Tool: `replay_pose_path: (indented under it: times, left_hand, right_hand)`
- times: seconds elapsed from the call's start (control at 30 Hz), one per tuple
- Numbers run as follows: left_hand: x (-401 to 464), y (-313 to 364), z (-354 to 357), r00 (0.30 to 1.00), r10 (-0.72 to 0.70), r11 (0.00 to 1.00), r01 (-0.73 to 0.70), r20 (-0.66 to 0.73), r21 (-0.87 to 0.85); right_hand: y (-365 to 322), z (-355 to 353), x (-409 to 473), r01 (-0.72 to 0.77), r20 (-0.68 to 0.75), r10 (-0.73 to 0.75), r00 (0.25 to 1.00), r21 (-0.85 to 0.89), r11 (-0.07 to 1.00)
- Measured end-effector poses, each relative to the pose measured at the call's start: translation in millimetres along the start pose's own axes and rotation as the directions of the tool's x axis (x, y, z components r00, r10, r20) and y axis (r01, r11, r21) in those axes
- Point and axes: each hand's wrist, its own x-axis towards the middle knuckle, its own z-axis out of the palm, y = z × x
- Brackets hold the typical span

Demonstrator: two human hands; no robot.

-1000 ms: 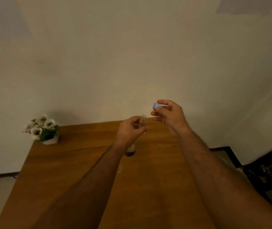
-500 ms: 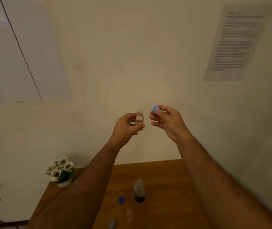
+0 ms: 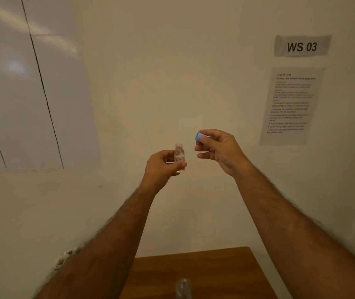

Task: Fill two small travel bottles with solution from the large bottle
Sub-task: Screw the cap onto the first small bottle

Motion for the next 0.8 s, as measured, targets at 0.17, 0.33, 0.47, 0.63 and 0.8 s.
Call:
replay_pose_path:
  times: [0.17, 0.33, 0.47, 0.63, 0.8]
  left_hand:
    - [6, 9, 0, 1.0, 0.011, 1.0, -0.011, 0.004, 0.021]
    - [9, 18, -1, 1.0, 0.003, 0.999, -0.004, 0.005, 0.046]
    - [10, 23, -2, 1.0, 0.0, 0.999, 0.0, 0.013, 0.051]
    - [9, 28, -3, 1.0, 0.01, 0.998, -0.01, -0.001, 0.055]
    - [8, 35, -2, 1.0, 0.02, 0.998, -0.02, -0.004, 0.064]
  right_hand:
    - [-18, 2, 11, 0.045, 0.049, -0.039, 0.998, -0.139, 0.989]
    - [-32, 2, 22, 0.077, 0.119, -0.041, 0.992, -0.322, 0.944]
    - [-43, 9, 28, 0.125, 0.185, -0.033, 0.982, -0.508, 0.852]
    - [-64, 15, 36, 0.19, 0.237, -0.034, 0.971, -0.672, 0.716]
    - [-85, 23, 41, 0.246, 0.297, -0.018, 0.955, -0.754, 0.609]
